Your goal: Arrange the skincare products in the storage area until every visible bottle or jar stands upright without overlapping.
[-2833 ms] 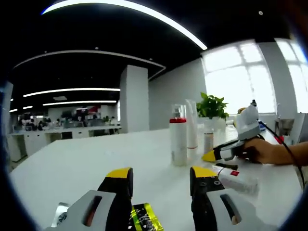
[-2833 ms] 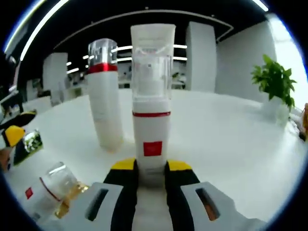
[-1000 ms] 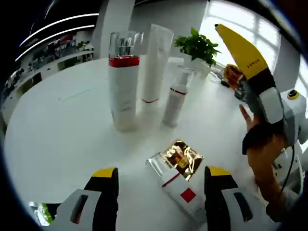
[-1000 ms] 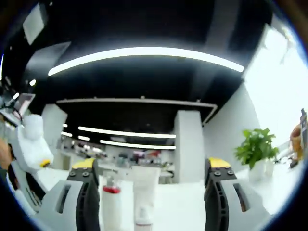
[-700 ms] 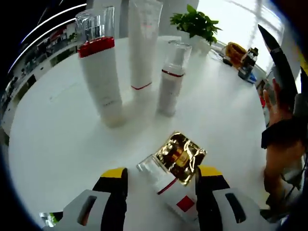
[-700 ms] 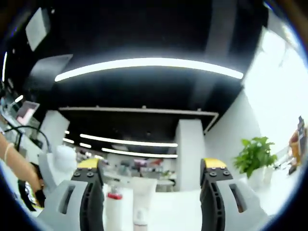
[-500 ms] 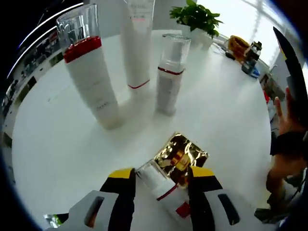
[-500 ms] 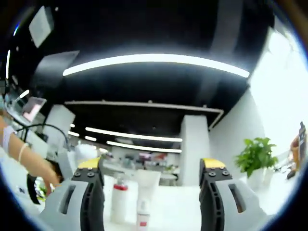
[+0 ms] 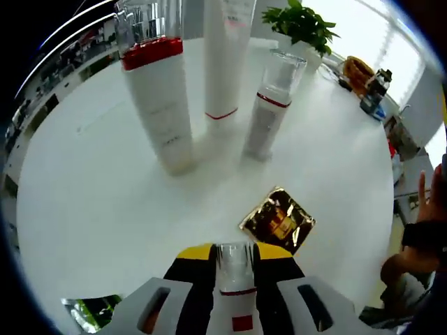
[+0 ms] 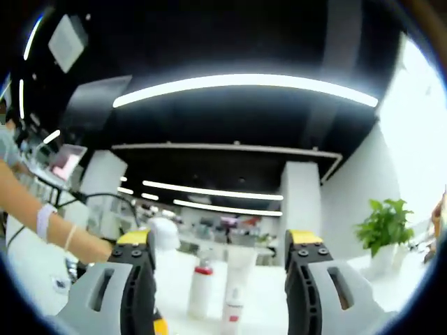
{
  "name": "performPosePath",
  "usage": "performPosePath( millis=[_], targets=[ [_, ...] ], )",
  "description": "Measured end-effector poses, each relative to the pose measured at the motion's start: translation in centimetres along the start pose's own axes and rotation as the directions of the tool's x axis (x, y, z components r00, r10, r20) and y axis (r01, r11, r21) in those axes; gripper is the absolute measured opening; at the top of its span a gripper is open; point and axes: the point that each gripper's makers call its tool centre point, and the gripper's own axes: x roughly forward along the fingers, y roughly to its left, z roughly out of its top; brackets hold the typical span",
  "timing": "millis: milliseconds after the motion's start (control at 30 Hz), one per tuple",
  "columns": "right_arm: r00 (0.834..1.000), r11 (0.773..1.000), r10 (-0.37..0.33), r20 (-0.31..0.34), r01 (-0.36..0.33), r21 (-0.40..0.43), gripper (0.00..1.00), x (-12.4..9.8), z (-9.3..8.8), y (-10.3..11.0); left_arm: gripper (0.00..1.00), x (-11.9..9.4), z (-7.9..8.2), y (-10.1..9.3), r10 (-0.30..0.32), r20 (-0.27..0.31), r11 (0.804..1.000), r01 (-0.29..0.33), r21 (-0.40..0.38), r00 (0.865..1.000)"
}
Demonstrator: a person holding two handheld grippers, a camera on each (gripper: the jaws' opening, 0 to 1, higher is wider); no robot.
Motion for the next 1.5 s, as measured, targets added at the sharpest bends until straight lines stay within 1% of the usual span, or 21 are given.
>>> performPosePath(
  millis=[200, 333, 533, 600, 667, 700, 733, 767, 933, 967, 1000, 1033, 1067, 1133, 1167, 1200, 1267, 1300, 1367, 1433, 1500],
  targets=[
    [0.998, 0.999, 0.045, -0.043, -0.046, -0.017, 0.76, 0.0, -1.0, 2.0, 0.19, -2.1, 0.7, 1.1, -0.025, 0.094, 0.998, 0.03, -0.06, 0.995],
    [0.997, 0.998, 0.069, -0.035, -0.069, -0.011, 0.75, 0.0, -0.7, 3.1, 0.19, -4.1, 2.0, 1.4, -0.029, 0.209, 0.996, 0.046, -0.074, 0.977],
    [0.984, 0.988, 0.155, -0.085, -0.157, -0.009, 0.75, 0.2, -2.0, 5.7, 0.19, -7.8, 3.7, 2.1, -0.017, 0.416, 0.995, 0.059, -0.087, 0.909],
    [0.97, 0.978, 0.206, -0.126, -0.207, 0.004, 0.75, 0.3, -3.2, 7.0, 0.19, -8.7, 4.1, 2.4, -0.006, 0.471, 0.995, 0.053, -0.088, 0.882],
    [0.953, 0.969, 0.247, -0.174, -0.246, 0.028, 0.75, 0.6, -4.5, 8.1, 0.19, -9.8, 4.6, 2.5, 0.002, 0.539, 0.995, 0.049, -0.081, 0.843],
    [0.943, 0.964, 0.265, -0.2, -0.263, 0.04, 0.75, 0.7, -5.3, 8.6, 0.19, -10.5, 5.1, 2.6, 0.01, 0.584, 0.996, 0.043, -0.077, 0.812],
    [0.937, 0.962, 0.273, -0.218, -0.269, 0.047, 0.75, 0.8, -5.8, 8.9, 0.19, -11.0, 5.3, 2.7, 0.014, 0.607, 0.996, 0.039, -0.074, 0.794],
    [0.924, 0.957, 0.29, -0.248, -0.286, 0.051, 0.74, 1.0, -6.6, 9.5, 0.19, -11.7, 5.7, 2.8, 0.025, 0.653, 0.997, 0.029, -0.072, 0.757],
    [0.889, 0.942, 0.333, -0.314, -0.33, 0.064, 0.68, 2.2, -8.8, 11.4, 0.19, -13.8, 6.0, 2.9, 0.059, 0.783, 0.998, -0.031, -0.051, 0.619],
    [0.871, 0.932, 0.361, -0.332, -0.352, 0.089, 0.67, 2.5, -9.4, 12.2, 0.19, -14.4, 5.9, 3.0, 0.066, 0.824, 0.998, -0.031, -0.059, 0.562],
    [0.857, 0.926, 0.377, -0.35, -0.362, 0.113, 0.68, 2.7, -9.9, 12.7, 0.19, -14.8, 5.7, 3.1, 0.069, 0.85, 0.998, -0.021, -0.067, 0.522],
    [0.847, 0.922, 0.386, -0.365, -0.364, 0.131, 0.7, 3.0, -10.4, 13.1, 0.19, -14.9, 5.7, 3.1, 0.067, 0.857, 0.998, -0.015, -0.069, 0.511],
    [0.842, 0.92, 0.392, -0.37, -0.367, 0.139, 0.71, 3.3, -10.6, 13.3, 0.19, -15.3, 5.4, 3.3, 0.063, 0.879, 0.997, 0.015, -0.079, 0.472],
    [0.824, 0.909, 0.416, -0.385, -0.381, 0.167, 0.7, 4.0, -11.4, 14.3, 0.19, -16.0, 4.8, 3.6, 0.052, 0.913, 0.993, 0.079, -0.091, 0.405],
    [0.819, 0.906, 0.423, -0.388, -0.385, 0.176, 0.67, 4.4, -11.8, 14.6, 0.19, -16.1, 4.6, 3.7, 0.038, 0.924, 0.991, 0.105, -0.084, 0.381],
    [0.816, 0.904, 0.426, -0.389, -0.391, 0.172, 0.65, 4.6, -12.2, 15.0, 0.19, -16.3, 4.3, 3.8, 0.029, 0.933, 0.99, 0.121, -0.077, 0.358],
    [0.815, 0.902, 0.428, -0.391, -0.409, 0.135, 0.6, 5.1, -12.8, 15.6, 0.19, -16.3, 3.7, 4.4, 0.033, 0.942, 0.991, 0.113, -0.075, 0.334],
    [0.809, 0.899, 0.435, -0.396, -0.418, 0.133, 0.58, 5.2, -13.2, 15.9, 0.19, -16.3, 3.6, 4.6, 0.025, 0.949, 0.992, 0.106, -0.061, 0.315],
    [0.792, 0.887, 0.46, -0.402, -0.435, 0.158, 0.55, 5.2, -13.9, 16.6, 0.19, -16.2, 3.0, 4.9, 0.022, 0.956, 0.993, 0.105, -0.055, 0.293],
    [0.782, 0.878, 0.479, -0.398, -0.438, 0.195, 0.5, 5.0, -14.4, 16.9, 0.19, -15.9, 2.4, 5.2, 0.022, 0.959, 0.993, 0.104, -0.054, 0.283],
    [0.776, 0.872, 0.49, -0.397, -0.44, 0.216, 0.39, 4.8, -14.8, 17.0, 0.19, -15.7, 1.8, 5.5, 0.027, 0.962, 0.993, 0.105, -0.057, 0.272]
  ],
)
